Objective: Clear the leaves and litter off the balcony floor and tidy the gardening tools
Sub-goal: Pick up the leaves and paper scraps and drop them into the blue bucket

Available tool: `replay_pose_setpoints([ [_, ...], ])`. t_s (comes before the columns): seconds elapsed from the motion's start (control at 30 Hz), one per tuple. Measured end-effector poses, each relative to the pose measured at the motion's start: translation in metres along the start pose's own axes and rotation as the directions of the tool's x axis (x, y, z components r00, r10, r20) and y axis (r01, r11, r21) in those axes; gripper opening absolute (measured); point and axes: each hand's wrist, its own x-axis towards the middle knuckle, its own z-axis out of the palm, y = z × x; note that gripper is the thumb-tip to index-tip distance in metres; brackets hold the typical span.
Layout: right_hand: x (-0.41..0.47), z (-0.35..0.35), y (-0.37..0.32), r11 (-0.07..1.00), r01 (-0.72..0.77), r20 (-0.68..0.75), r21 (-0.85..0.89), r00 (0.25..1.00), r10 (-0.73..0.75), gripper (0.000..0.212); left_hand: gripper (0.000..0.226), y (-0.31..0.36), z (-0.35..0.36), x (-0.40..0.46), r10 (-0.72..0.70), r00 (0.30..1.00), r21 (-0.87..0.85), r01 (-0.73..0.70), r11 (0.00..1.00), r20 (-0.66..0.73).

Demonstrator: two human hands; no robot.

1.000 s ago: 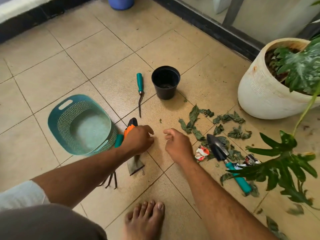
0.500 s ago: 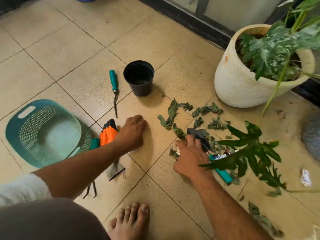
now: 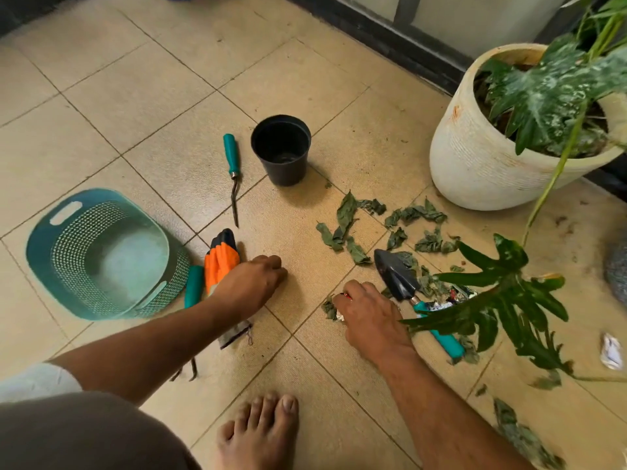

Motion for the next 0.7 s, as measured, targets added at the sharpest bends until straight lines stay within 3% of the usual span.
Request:
replay_pose_setpoints([
  [0.2,0.017,-0.003,0.000,0.968,-0.180,-0.048,0.176,0.980,0.191,0.031,0.010,0.002,0.010,0.005,0.005,0.997,-0.053,-0.009,0.999,-0.071],
  [0.27,0.021,-0.006,-0.001,0.889,-0.315,-0.046,0.333,0.936,0.349,0.032,0.009,0.007,0.011,0.010,-0.087,0.995,-0.114,0.082,0.990,-0.042],
  [0.3,0.023,-0.008,-0.001,0.793,-0.383,-0.003,0.473,0.900,0.436,0.032,0.009,0.012,0.009,0.013,-0.177,0.984,-0.211,0.173,0.962,0.002],
  [0.33,0.025,-0.012,-0.001,0.633,-0.428,0.081,0.645,0.862,0.501,0.032,0.009,0.017,0.005,0.015,-0.297,0.952,-0.371,0.304,0.877,0.078],
  [0.37,0.027,-0.017,-0.001,0.406,-0.449,0.195,0.796,0.825,0.531,0.033,0.009,0.024,0.000,0.017,-0.394,0.899,-0.558,0.431,0.709,0.193],
  [0.43,0.029,-0.030,-0.002,-0.054,-0.425,0.395,0.904,0.778,0.488,0.036,0.011,0.036,-0.008,0.019,-0.401,0.815,-0.805,0.537,0.251,0.419],
  [0.5,0.032,-0.039,-0.005,-0.256,-0.363,0.440,0.896,0.808,0.392,0.034,0.020,0.052,-0.015,0.020,-0.349,0.780,-0.848,0.520,-0.098,0.519],
  [0.57,0.034,-0.045,-0.014,-0.312,-0.321,0.417,0.894,0.852,0.317,0.032,0.033,0.067,-0.022,0.021,-0.280,0.737,-0.775,0.502,-0.383,0.616],
  [0.63,0.036,-0.048,-0.022,-0.243,-0.330,0.395,0.912,0.868,0.301,0.029,0.055,0.074,-0.024,0.024,-0.150,0.718,-0.653,0.498,-0.571,0.679],
  [0.67,0.037,-0.048,-0.027,-0.109,-0.353,0.369,0.929,0.873,0.318,0.027,0.064,0.076,-0.025,0.026,-0.084,0.728,-0.611,0.500,-0.614,0.681],
  [0.7,0.038,-0.047,-0.031,0.104,-0.375,0.320,0.921,0.882,0.347,0.024,0.069,0.077,-0.025,0.027,-0.045,0.742,-0.598,0.502,-0.625,0.669],
])
